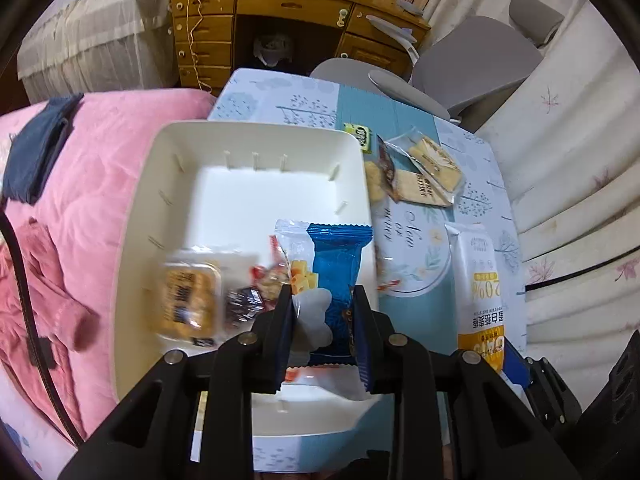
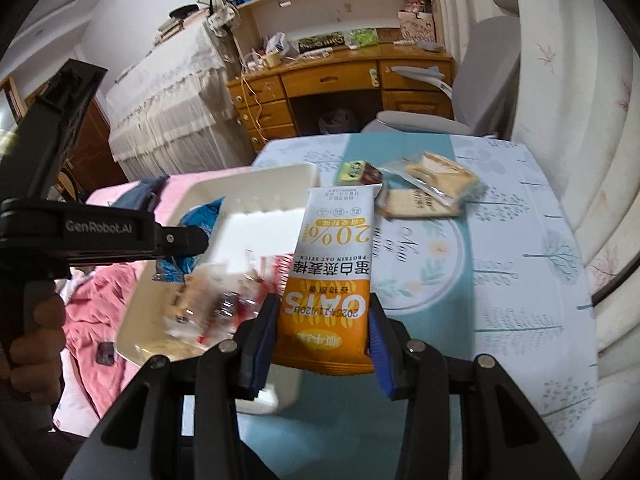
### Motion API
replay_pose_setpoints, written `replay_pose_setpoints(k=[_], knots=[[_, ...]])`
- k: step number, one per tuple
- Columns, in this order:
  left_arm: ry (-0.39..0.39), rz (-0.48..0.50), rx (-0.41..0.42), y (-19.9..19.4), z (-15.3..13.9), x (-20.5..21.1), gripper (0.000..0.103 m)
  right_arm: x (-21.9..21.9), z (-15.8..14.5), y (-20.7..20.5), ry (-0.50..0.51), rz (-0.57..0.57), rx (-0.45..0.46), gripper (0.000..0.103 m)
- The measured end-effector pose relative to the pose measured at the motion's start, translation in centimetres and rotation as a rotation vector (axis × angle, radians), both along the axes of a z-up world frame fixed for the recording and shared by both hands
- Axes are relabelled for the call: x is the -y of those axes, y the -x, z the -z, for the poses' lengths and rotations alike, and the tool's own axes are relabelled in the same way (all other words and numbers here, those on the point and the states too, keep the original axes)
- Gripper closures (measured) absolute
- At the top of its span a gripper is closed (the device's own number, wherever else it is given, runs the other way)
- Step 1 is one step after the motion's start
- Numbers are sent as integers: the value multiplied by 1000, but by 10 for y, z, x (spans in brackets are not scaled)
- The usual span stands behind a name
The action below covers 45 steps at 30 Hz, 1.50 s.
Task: Organize snacks
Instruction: 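Carry both snacks over the white tray and open both tools to release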
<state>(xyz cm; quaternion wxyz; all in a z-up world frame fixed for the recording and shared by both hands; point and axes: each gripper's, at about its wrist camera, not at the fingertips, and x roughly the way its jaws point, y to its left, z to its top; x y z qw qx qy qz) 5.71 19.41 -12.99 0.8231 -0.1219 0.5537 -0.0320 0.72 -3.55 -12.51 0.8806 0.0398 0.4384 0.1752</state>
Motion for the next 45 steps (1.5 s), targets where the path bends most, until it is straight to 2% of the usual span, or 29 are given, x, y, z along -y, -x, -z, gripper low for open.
replay_pose_setpoints(k=[8,14,21,23,25,26,33,38,45], knots=[[-14,18,1,1,4,-45,78,-41,1,4,-60,5,52,61],[-11,8,-10,1,15,-78,78,-73,9,3,-90,-39,50,61],[25,24,-14,3,22,-91,77,-95,18,-1,-94,-91,16,59],[21,23,-13,3,22,-92,73,-97,19,-2,-84,-98,-2,53],[22,25,-12,2,22,-91,51,-97,17,-2,-70,-100,-2,44],[22,33,-13,2,21,-91,50,-97,16,0,-60,-101,0,39],[30,165,-46,-7,9,-73,49,-90,8,11,-16,-104,-3,38],[26,287,-68,-22,-5,-54,48,-78,-3,19,57,-114,13,38],[-29,401,-51,-54,-31,-28,33,-58,-8,13,157,-144,25,38]])
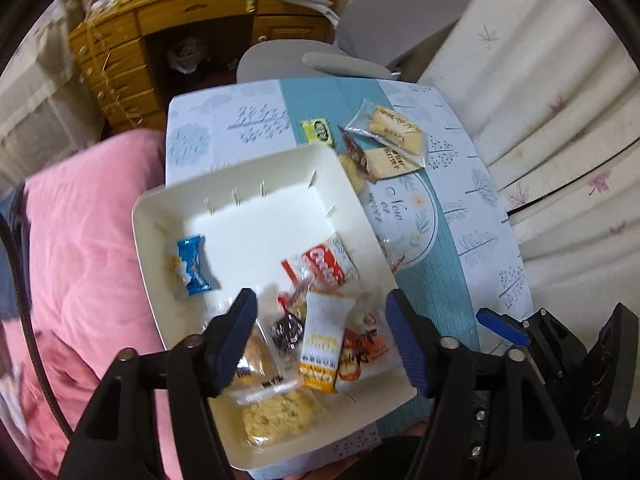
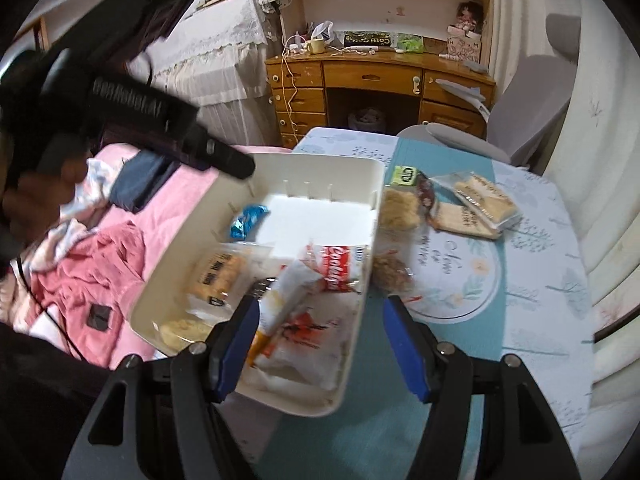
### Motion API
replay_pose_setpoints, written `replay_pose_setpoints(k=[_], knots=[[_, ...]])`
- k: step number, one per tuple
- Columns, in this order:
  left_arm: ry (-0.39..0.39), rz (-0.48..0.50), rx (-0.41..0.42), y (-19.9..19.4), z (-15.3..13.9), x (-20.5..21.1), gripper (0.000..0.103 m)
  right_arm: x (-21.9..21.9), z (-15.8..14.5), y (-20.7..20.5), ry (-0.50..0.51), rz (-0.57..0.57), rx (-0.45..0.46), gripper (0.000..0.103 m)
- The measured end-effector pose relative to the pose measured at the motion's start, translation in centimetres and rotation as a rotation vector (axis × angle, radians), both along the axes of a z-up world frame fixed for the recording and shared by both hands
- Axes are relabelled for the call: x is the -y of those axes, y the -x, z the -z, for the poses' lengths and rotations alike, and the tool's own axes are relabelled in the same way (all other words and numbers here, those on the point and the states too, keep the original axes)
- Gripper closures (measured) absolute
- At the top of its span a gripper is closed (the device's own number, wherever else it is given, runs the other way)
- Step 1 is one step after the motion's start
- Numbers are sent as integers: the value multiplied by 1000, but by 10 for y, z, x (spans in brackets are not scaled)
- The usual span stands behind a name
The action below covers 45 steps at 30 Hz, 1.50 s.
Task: Organize snacks
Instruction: 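Carry both snacks over the white tray and open both tools to release, then move both open tools back to the snack pile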
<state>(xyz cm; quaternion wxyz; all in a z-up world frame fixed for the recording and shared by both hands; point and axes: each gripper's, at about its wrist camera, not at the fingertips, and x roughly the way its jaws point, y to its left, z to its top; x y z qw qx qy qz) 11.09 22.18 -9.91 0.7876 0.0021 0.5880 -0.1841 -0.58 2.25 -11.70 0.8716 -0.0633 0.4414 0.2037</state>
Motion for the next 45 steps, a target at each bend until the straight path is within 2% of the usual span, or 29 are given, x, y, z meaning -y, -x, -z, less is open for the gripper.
replay_pose_setpoints(k=[2,5,7,14,15,18,22,26,29,45], knots=[[-20,31,13,-12,-8,9,31,5,0,-3,23,-14,3,36],[-42,73,25,-30,-17,21,21,12,2,-8,71,-38,22,29],[-53,108,21,-44,-22,31,17,18,4,-15,85,-44,23,29],[-145,215,-6,-87,-24,66,13,29,15,-33,150,-101,43,29],[-153,234,-13,-93,-23,72,10,30,17,-35,157,-110,44,29],[-186,295,-42,-111,-14,88,9,30,25,-42,185,-148,54,29],[-251,347,-86,-132,6,111,9,27,42,-52,227,-216,76,29],[-319,415,-142,-145,33,136,8,26,58,-62,216,-266,65,29],[-374,469,-171,-151,54,154,3,26,70,-70,209,-300,59,29],[-557,599,-324,-176,163,214,3,29,117,-102,92,-449,12,29]])
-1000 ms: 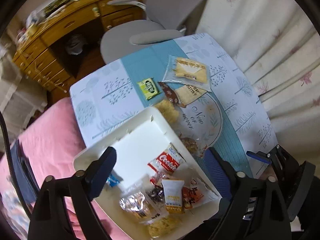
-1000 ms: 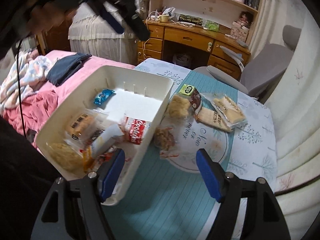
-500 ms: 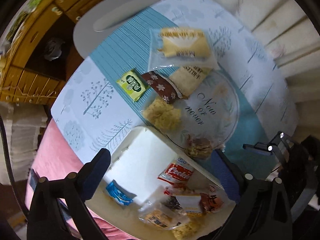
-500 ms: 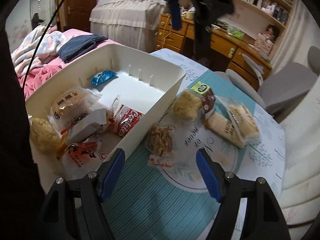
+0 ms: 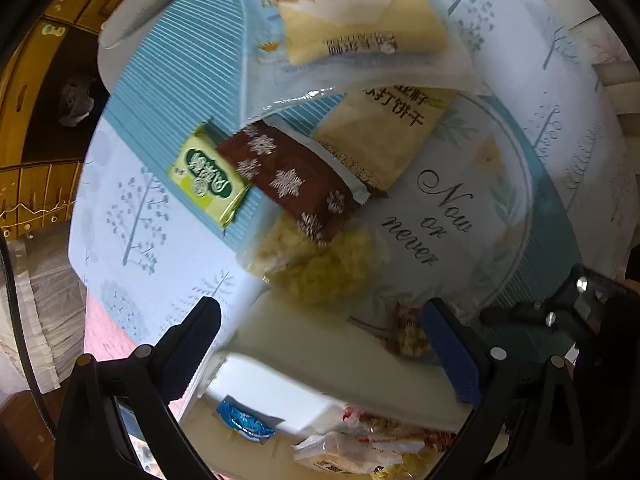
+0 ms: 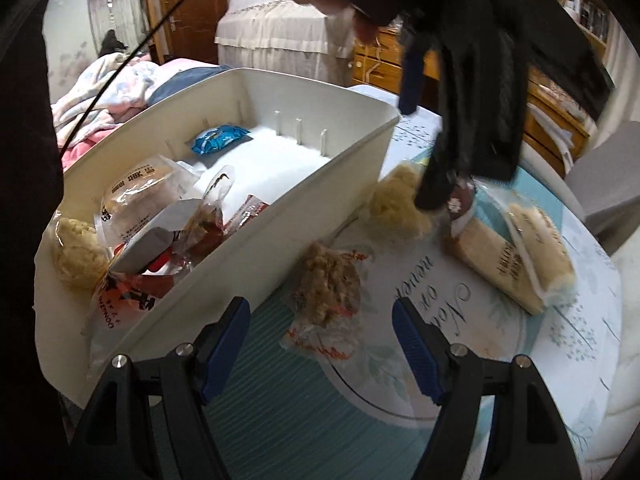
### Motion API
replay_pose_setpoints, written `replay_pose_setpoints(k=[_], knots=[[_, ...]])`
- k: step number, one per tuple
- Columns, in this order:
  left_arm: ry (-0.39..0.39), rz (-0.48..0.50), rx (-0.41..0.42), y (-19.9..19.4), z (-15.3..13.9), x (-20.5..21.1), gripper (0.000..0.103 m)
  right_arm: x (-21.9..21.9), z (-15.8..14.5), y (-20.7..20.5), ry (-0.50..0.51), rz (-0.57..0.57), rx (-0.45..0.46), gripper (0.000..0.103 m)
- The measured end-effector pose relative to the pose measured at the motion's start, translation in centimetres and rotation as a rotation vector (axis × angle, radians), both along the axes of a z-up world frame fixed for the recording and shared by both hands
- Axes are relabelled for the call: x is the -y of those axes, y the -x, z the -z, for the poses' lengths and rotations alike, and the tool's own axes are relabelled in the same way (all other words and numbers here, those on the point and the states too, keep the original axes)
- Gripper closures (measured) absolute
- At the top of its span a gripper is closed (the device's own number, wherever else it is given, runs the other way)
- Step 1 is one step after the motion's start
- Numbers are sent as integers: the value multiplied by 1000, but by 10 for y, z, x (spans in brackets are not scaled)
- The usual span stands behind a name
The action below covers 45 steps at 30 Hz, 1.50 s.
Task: Organize snacks
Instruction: 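Move both open tools back to the snack pile, then grasp the clear crumbly-snack bag with left tool while right grasps the nut-cluster bag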
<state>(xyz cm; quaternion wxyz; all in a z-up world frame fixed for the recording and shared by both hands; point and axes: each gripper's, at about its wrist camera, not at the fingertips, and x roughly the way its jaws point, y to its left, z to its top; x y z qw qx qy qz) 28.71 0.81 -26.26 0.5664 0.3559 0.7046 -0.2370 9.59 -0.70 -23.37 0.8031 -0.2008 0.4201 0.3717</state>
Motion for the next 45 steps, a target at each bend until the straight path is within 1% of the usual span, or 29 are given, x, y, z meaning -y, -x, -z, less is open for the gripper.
replay_pose_setpoints(k=[3,5,9,13,16,18,20,21,25,26,27,28,31,39,44,45], knots=[[-42,33,18,-1,14,7,3,-7,7,2,20,-31,17,29],[-67,50,5,0,24,9,3,-8,9,2,29,-44,39,29],[-106,49,-16,-4,40,13,3,-9,16,-3,31,-62,32,29],[-140,56,-44,-6,55,17,3,-14,24,-8,57,-89,49,29],[-164,66,-47,-6,65,18,3,-16,28,-10,70,-102,51,32],[-165,59,-57,-6,69,19,3,-17,29,-11,72,-107,49,35],[-166,58,-55,-8,72,20,3,-19,32,-12,77,-112,42,42],[-167,55,-58,-8,73,21,3,-20,33,-12,83,-113,43,43],[-138,45,-67,-6,73,22,5,-24,33,-12,107,-100,51,50],[-132,45,-69,-12,72,19,6,-24,32,-12,113,-88,54,54],[-122,42,-74,-13,71,19,8,-23,32,-12,120,-82,59,56],[-111,35,-84,-14,69,18,14,-23,31,-12,122,-85,55,56],[-76,3,-116,-19,64,7,24,-23,31,-12,128,-85,45,57],[-58,-40,-100,-25,61,-5,31,-20,28,-2,139,-65,-3,57],[-68,-45,-81,-21,50,-3,32,-13,25,5,144,-15,-50,57],[-65,-49,-77,-12,50,-5,32,-12,24,7,141,-3,-60,57]])
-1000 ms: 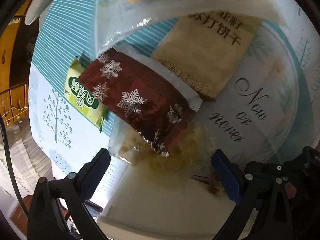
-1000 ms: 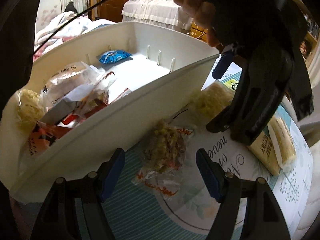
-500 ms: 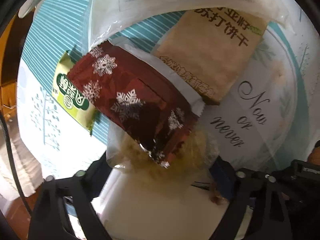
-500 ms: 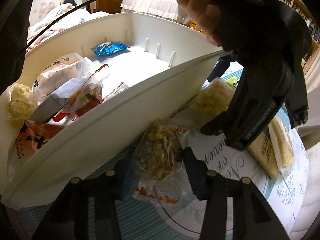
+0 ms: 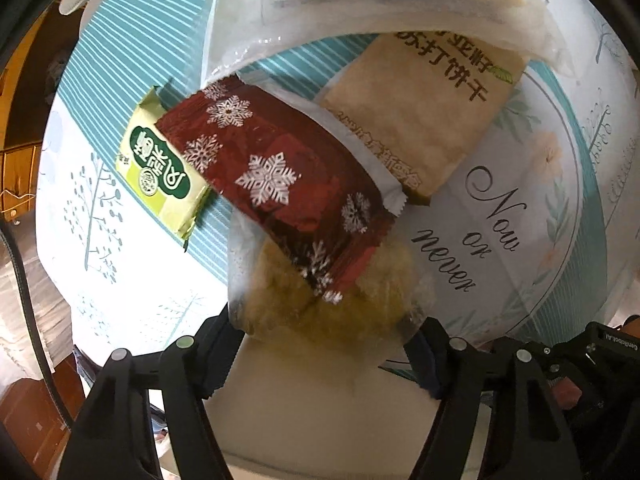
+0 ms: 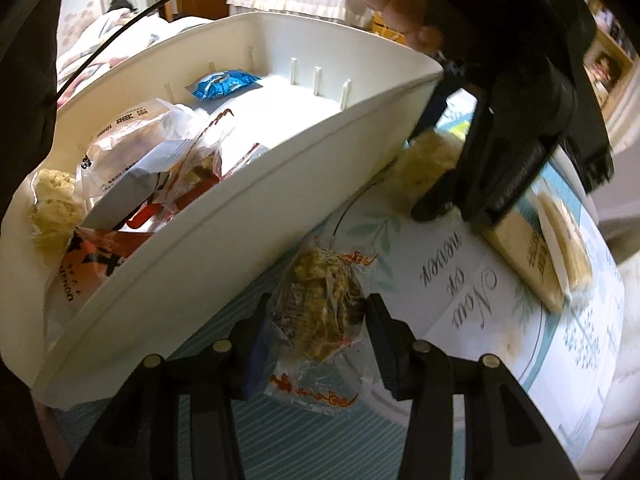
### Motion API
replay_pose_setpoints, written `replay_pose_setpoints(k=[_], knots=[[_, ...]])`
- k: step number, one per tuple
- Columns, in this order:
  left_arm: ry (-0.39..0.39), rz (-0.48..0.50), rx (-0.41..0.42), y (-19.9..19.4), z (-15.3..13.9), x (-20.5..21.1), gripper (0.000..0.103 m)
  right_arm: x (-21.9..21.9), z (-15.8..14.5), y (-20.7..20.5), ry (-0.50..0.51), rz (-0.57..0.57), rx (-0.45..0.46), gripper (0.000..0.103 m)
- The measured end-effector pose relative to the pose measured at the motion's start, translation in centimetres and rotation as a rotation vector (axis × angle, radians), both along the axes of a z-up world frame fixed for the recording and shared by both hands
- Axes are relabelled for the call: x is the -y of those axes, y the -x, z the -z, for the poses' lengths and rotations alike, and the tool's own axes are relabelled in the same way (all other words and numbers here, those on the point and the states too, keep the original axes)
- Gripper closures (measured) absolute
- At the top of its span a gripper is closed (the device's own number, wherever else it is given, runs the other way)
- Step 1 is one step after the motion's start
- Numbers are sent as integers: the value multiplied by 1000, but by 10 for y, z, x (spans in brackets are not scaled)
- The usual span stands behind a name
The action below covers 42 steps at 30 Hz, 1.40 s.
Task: Organize snacks
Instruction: 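Grasp the clear crumbly-snack bag with left tool while right grasps the nut-cluster bag, then carry both bags over the white tray and open both tools to release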
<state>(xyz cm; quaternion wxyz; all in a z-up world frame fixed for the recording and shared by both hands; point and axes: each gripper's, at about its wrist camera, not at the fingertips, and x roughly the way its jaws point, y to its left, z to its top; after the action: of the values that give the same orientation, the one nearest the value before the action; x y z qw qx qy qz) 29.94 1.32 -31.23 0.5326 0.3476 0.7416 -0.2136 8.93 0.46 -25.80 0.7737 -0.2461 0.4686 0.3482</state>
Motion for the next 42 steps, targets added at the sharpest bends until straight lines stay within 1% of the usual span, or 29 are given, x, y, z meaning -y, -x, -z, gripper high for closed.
replay_pose_setpoints(k=[7,12,18,20,22,24,25,26,28,30,32,35,38,42], knots=[[52,-5,34,11,-27,6,32,10,-9,8,-34,121,-63,57],[122,-4,72,23,-63,12,32,14,-25,17,-61,217,-76,57],[214,-36,145,42,-110,2,32,26,-44,25,-89,350,-80,57],[236,-67,182,45,-127,-2,32,32,-51,28,-110,413,-87,57],[266,-113,200,52,-137,-11,32,38,-58,30,-127,469,-93,57],[311,-162,216,56,-145,-24,32,42,-65,33,-147,519,-91,57],[341,-189,232,62,-154,-32,32,44,-69,35,-155,545,-87,57],[361,-208,245,68,-166,-32,32,46,-73,37,-166,572,-83,57],[406,-255,277,79,-182,-47,32,47,-80,41,-184,618,-76,57],[439,-295,306,83,-191,-56,32,48,-88,46,-217,679,-71,57],[467,-341,327,93,-193,-74,32,46,-93,49,-250,717,-72,57],[489,-415,346,105,-198,-103,32,41,-100,57,-286,765,-75,57],[504,-447,384,119,-203,-128,32,33,-105,64,-316,787,-79,57],[538,-507,410,139,-206,-160,32,22,-115,71,-331,790,-67,57]])
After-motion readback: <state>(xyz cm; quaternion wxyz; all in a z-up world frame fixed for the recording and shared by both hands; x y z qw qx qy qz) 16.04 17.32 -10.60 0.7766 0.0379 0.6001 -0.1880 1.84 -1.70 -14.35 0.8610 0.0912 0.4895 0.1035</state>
